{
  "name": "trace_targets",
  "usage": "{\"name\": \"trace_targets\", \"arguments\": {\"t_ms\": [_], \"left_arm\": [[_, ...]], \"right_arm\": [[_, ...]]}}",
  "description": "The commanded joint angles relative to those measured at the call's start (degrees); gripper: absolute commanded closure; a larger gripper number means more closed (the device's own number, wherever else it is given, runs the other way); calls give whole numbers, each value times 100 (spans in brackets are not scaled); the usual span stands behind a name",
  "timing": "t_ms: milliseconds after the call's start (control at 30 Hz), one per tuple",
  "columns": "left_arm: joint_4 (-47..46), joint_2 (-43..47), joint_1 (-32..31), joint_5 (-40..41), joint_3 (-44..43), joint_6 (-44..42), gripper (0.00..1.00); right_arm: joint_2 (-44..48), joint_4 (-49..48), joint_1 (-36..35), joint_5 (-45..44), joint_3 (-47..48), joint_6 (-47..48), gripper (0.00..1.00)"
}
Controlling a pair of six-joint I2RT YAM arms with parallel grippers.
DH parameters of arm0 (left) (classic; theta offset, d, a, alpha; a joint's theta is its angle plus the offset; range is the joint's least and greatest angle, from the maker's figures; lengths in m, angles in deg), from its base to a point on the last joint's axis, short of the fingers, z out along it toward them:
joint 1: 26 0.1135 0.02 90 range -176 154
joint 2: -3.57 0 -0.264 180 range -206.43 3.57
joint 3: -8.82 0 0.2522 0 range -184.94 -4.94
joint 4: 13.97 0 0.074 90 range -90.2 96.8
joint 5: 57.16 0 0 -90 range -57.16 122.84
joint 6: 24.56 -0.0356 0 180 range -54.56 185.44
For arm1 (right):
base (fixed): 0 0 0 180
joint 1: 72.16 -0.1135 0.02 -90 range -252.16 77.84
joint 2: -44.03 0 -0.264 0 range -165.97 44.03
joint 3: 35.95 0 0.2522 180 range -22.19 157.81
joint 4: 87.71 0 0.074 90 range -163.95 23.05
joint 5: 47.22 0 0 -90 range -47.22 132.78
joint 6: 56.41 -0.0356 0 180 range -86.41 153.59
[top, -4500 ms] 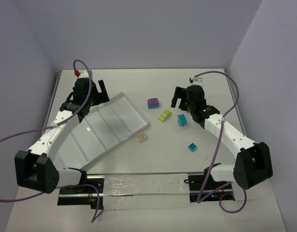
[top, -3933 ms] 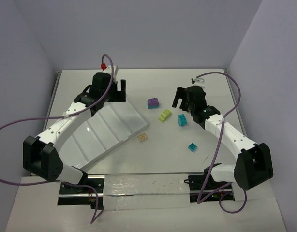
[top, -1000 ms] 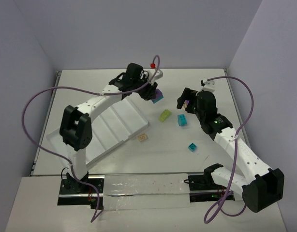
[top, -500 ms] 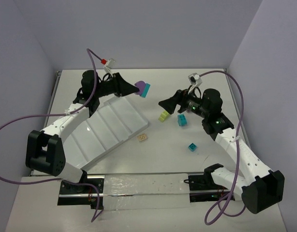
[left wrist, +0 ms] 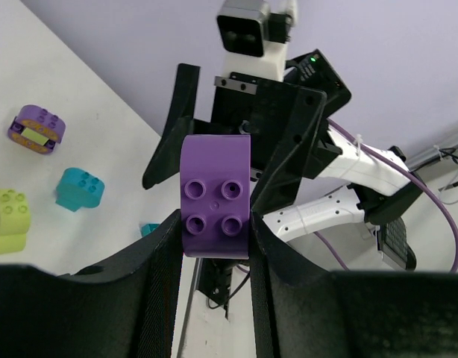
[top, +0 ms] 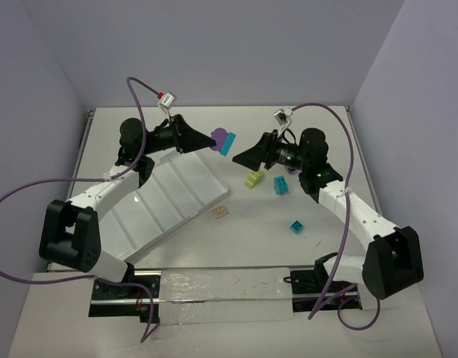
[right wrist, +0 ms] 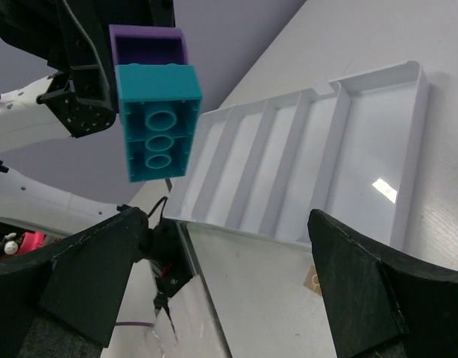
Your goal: Sort the legos into containers by color
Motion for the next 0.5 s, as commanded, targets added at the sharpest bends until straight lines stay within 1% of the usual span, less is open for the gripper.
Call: {"name": "trace_targets", "arguments": {"t_ms": [0, 233, 467], "left_arm": [[-852, -1, 0, -198, 18, 301, 100], [-789, -121, 0, -172, -67, 239, 100], [-935, -212, -9, -203, -87, 340, 100]], "right_arm": [[-124, -787, 8, 268, 427, -384, 1], [-466, -1242, -24, 489, 649, -694, 3], [-695, -1376, -62, 545, 870, -827, 7]]}}
